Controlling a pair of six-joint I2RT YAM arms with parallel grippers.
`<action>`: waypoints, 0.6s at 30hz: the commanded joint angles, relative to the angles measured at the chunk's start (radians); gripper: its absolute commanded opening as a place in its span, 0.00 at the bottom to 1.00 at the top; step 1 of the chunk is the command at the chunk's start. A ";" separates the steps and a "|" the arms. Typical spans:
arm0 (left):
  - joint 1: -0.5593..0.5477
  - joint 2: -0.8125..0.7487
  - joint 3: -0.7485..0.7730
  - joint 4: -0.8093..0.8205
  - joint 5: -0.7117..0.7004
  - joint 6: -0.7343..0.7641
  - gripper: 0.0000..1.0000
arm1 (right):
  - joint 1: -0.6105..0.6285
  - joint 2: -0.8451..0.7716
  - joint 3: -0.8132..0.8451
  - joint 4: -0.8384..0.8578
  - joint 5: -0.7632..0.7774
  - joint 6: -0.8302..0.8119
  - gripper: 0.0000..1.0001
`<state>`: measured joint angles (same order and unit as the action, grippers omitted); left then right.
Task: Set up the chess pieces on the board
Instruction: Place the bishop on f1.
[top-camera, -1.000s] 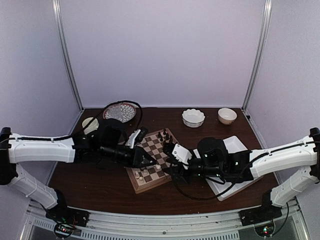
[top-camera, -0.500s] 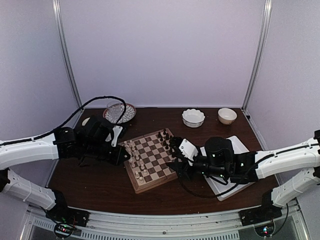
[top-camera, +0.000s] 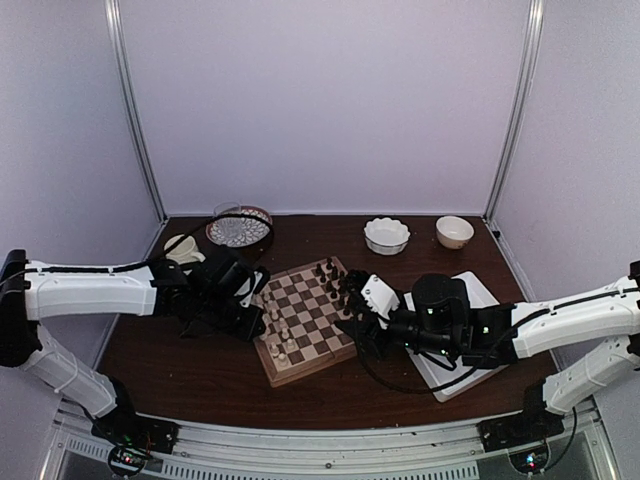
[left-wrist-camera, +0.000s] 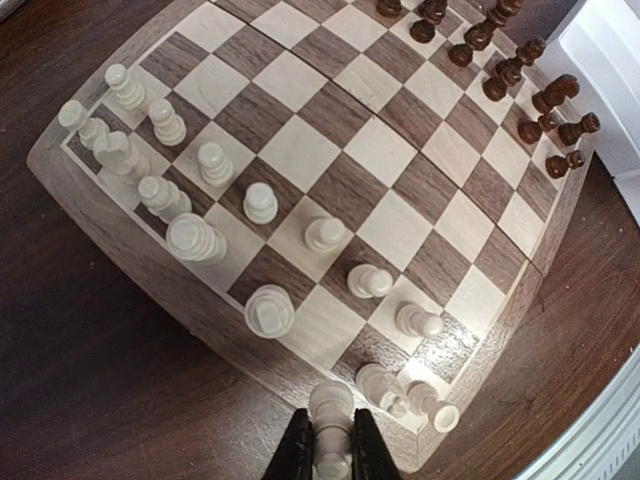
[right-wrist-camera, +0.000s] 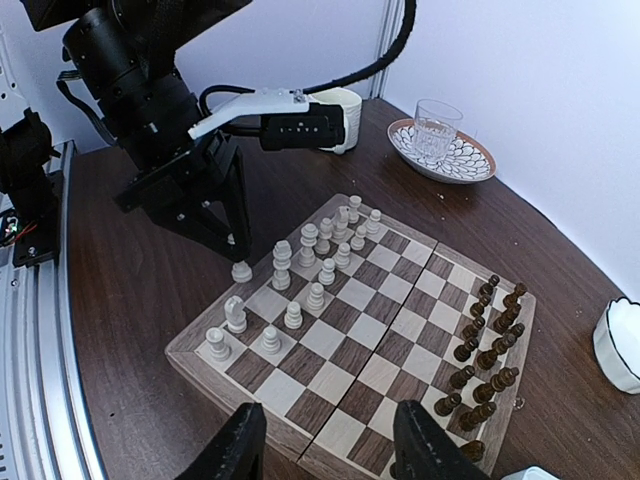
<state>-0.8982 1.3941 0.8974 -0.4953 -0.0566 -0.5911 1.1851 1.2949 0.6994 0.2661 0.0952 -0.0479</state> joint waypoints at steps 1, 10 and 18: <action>0.007 0.036 0.023 0.072 0.007 0.015 0.00 | 0.004 -0.023 -0.012 0.026 0.021 0.013 0.46; 0.007 0.086 0.020 0.111 -0.013 0.007 0.00 | 0.004 -0.022 -0.012 0.026 0.018 0.013 0.46; 0.007 0.098 0.015 0.136 -0.048 0.012 0.00 | 0.004 -0.019 -0.012 0.026 0.017 0.013 0.47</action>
<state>-0.8982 1.4799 0.8978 -0.4107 -0.0731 -0.5915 1.1851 1.2949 0.6994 0.2661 0.0952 -0.0452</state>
